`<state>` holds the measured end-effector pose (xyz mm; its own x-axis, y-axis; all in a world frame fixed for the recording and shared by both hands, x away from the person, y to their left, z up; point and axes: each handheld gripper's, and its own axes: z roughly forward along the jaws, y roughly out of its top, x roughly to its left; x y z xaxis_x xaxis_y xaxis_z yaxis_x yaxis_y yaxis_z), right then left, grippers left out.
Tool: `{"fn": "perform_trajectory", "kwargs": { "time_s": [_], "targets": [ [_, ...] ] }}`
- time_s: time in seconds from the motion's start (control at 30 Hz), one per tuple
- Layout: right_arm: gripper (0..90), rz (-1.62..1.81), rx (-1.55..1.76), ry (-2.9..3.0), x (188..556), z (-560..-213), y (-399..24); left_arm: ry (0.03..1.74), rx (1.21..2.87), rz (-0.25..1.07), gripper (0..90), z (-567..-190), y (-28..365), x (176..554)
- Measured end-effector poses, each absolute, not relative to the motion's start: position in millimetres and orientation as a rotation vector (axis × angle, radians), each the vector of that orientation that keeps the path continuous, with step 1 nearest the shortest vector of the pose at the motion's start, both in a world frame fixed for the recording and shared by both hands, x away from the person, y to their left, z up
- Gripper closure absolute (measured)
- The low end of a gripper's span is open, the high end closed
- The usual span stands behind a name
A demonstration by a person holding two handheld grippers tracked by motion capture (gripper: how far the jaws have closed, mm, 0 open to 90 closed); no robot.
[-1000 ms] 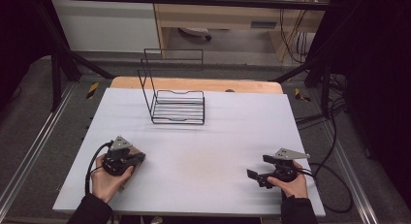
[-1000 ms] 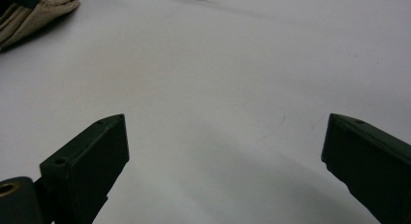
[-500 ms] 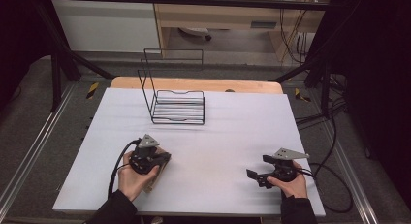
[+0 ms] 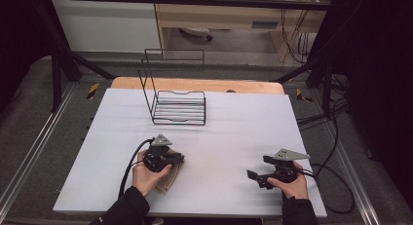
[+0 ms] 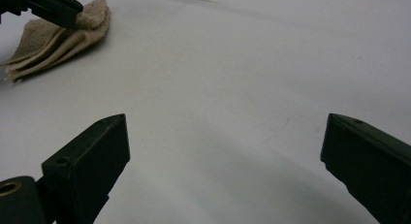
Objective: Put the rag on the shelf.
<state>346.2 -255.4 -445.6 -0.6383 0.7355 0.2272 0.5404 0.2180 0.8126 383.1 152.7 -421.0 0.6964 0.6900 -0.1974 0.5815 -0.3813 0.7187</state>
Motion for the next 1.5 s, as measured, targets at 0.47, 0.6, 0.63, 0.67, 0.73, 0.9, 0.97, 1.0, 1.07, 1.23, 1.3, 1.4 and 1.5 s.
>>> {"fn": "perform_trajectory", "kwargs": {
  "time_s": [0.47, 0.6, 0.63, 0.67, 0.73, 0.9, 0.97, 1.0, 1.07, 1.23, 1.3, 1.4, 1.5],
  "targets": [
    [4.6, 1.351, 1.225, 2.288, 346.1, -444.5, -245.2, 1.050, 2.182, 0.291, 47.7, -413.2, 236.0, 370.0],
    [4.6, 1.327, 1.230, 2.284, 346.8, -443.4, -238.8, 1.069, 2.195, 0.265, 53.4, -422.0, 247.9, 364.1],
    [4.6, 1.321, 1.221, 2.286, 347.0, -443.1, -236.2, 1.068, 2.207, 0.264, 55.0, -423.6, 249.3, 362.7],
    [4.6, 1.317, 1.216, 2.288, 347.0, -442.5, -232.9, 1.068, 2.214, 0.267, 56.9, -425.2, 250.4, 361.3],
    [4.8, 1.319, 1.195, 2.295, 347.3, -441.3, -225.8, 1.073, 2.223, 0.262, 60.3, -427.1, 253.1, 359.5],
    [5.3, 1.312, 1.156, 2.322, 349.0, -437.1, -201.9, 1.072, 2.235, 0.245, 69.8, -430.6, 252.6, 354.7],
    [5.5, 1.317, 1.141, 2.329, 350.5, -434.4, -189.6, 1.071, 2.243, 0.247, 71.5, -431.7, 251.6, 353.7],
    [5.5, 1.326, 1.140, 2.334, 351.4, -432.1, -182.9, 1.072, 2.241, 0.240, 72.4, -432.1, 251.5, 353.7],
    [5.6, 1.343, 1.128, 2.332, 353.8, -427.5, -168.6, 1.083, 2.236, 0.212, 75.6, -433.7, 252.2, 354.2],
    [7.8, 1.321, 1.102, 2.348, 362.5, -418.8, -130.2, 1.114, 2.213, 0.205, 79.8, -436.4, 251.3, 353.7],
    [9.1, 1.310, 1.104, 2.347, 366.5, -417.3, -115.0, 1.114, 2.215, 0.218, 81.4, -436.7, 250.4, 353.0],
    [14.8, 1.285, 1.112, 2.360, 372.4, -419.0, -94.3, 1.106, 2.232, 0.245, 84.1, -436.2, 247.9, 351.6],
    [23.0, 1.281, 1.109, 2.380, 377.5, -425.4, -76.3, 1.102, 2.244, 0.260, 85.7, -435.4, 245.8, 351.0]
  ]
}}
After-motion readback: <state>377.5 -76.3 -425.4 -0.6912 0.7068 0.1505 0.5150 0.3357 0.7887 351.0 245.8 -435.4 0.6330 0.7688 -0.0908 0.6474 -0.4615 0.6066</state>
